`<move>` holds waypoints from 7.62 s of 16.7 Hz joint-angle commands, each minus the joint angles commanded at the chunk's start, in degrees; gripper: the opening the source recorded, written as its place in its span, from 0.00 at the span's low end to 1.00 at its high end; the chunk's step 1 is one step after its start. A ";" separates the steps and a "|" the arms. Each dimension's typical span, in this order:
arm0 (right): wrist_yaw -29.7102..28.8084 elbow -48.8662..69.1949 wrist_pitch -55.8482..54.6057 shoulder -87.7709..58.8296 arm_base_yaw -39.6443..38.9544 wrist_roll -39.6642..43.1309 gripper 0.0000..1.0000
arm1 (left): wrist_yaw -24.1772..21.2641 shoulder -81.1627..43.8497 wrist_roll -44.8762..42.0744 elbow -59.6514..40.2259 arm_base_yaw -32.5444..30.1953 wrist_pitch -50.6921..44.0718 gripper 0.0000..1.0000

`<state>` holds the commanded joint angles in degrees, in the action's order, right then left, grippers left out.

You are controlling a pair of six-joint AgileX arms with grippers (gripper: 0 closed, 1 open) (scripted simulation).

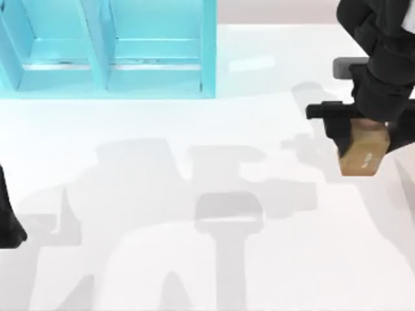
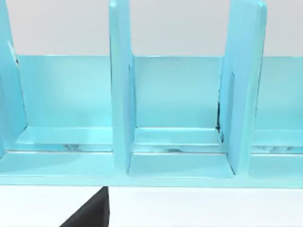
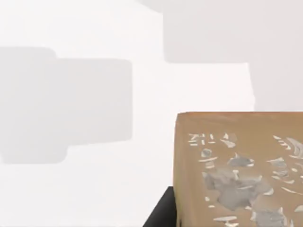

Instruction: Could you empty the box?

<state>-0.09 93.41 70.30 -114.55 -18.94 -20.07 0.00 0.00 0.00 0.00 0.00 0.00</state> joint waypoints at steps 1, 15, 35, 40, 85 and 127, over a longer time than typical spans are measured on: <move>-0.03 0.67 -0.89 -1.33 -4.11 -4.14 0.00 | 0.00 0.00 0.00 0.00 0.00 0.00 1.00; -0.02 0.80 -6.74 -6.20 -17.91 -18.23 0.00 | 0.00 0.00 0.00 0.00 0.00 0.00 1.00; -0.15 -3.79 -13.69 -8.38 -18.13 -18.29 0.83 | 0.00 0.00 0.00 0.00 0.00 0.00 1.00; -0.15 -3.79 -13.69 -8.38 -18.13 -18.29 1.00 | 0.00 0.00 0.00 0.00 0.00 0.00 1.00; 0.31 13.70 10.62 -1.82 44.98 43.40 1.00 | 0.00 0.00 0.00 0.00 0.00 0.00 1.00; 0.24 -4.64 -10.12 -3.25 44.73 42.66 0.00 | 0.00 0.00 0.00 0.00 0.00 0.00 1.00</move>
<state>0.15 88.76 60.17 -117.80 25.79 22.59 0.00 0.00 0.00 0.00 0.00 0.00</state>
